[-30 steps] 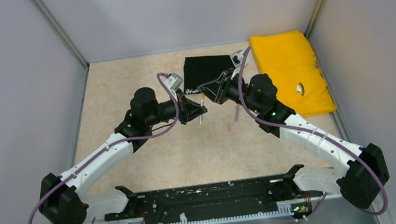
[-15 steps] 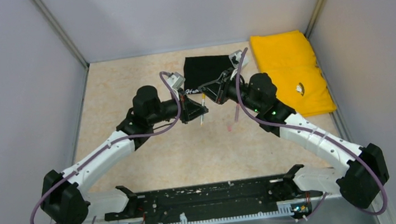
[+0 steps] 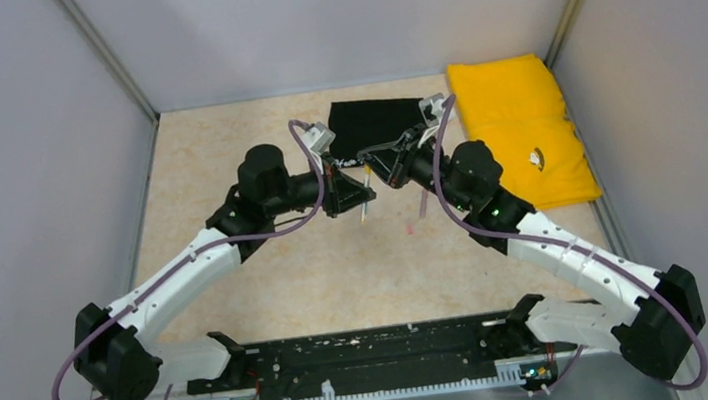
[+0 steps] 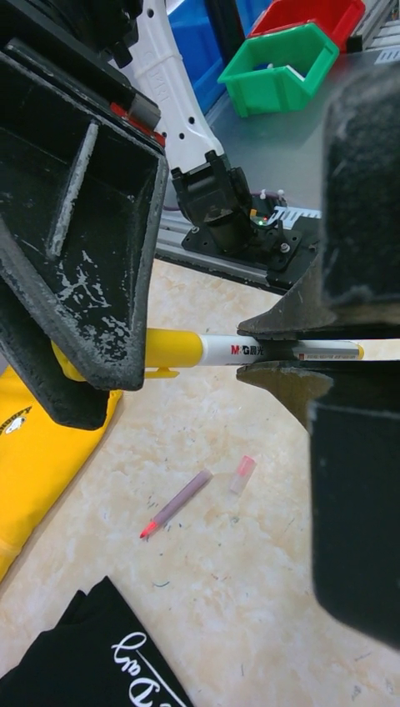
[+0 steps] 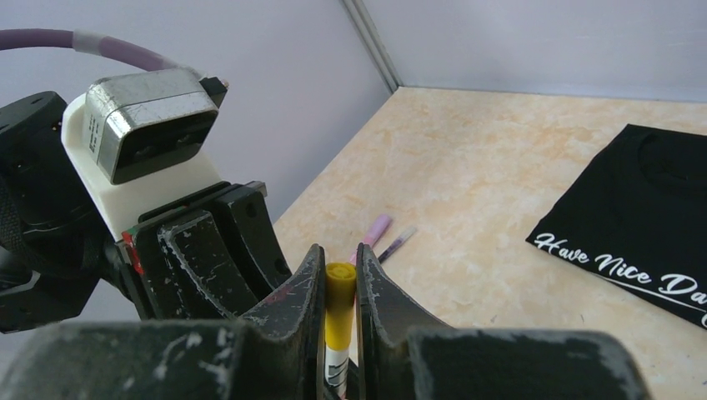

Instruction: Insert the pens into the pen caps

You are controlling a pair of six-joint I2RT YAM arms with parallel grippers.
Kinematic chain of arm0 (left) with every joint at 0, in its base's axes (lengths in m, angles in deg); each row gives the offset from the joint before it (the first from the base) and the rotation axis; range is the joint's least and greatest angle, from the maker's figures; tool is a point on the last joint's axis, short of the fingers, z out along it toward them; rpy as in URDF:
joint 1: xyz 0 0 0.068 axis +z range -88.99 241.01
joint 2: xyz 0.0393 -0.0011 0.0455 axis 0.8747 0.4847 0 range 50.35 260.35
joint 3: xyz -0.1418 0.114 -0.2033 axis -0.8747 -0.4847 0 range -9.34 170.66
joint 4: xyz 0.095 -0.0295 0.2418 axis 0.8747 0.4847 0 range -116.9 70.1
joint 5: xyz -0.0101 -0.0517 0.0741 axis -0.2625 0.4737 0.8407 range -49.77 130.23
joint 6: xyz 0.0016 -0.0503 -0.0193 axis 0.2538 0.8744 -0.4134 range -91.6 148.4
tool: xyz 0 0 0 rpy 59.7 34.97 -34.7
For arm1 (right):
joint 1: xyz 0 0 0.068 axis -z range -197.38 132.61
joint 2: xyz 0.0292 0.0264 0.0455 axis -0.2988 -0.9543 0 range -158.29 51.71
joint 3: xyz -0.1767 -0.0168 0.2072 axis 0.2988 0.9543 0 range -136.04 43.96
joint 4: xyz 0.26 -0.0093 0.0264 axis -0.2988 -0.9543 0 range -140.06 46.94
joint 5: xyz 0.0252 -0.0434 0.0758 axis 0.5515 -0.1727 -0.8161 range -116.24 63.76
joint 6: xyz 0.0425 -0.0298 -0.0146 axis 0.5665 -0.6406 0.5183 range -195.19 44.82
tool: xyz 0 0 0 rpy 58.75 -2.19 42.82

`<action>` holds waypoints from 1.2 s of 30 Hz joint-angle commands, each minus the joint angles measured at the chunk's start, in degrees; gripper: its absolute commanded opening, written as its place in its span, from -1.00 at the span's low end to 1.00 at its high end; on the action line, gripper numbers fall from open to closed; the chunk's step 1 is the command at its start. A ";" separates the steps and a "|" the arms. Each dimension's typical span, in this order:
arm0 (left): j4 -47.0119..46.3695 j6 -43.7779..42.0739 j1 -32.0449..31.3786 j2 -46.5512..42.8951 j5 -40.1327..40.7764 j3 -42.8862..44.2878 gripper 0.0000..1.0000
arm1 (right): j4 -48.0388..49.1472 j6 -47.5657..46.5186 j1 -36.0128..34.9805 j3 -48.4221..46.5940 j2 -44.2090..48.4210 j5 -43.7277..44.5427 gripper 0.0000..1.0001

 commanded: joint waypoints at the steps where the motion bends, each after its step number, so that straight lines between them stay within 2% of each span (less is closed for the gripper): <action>1: -11.47 0.10 0.07 -1.09 1.06 6.76 -1.00 | -14.56 -0.88 -5.57 4.82 -0.09 -2.74 -1.00; 8: -11.07 -0.46 0.69 -0.88 0.64 8.47 -1.00 | -17.48 0.89 -7.97 10.32 3.47 -1.74 -1.00; 26: -14.56 2.23 2.52 0.22 1.97 9.74 -1.00 | -18.58 6.74 -21.31 19.72 5.94 5.22 -1.00; 32: -15.00 2.77 3.50 0.44 1.58 9.33 -1.00 | -18.38 6.27 -21.65 19.24 6.22 6.52 -1.00; 36: -15.88 4.13 5.09 -0.14 1.24 8.65 -1.00 | -15.73 7.37 -22.29 20.93 4.33 3.89 -1.00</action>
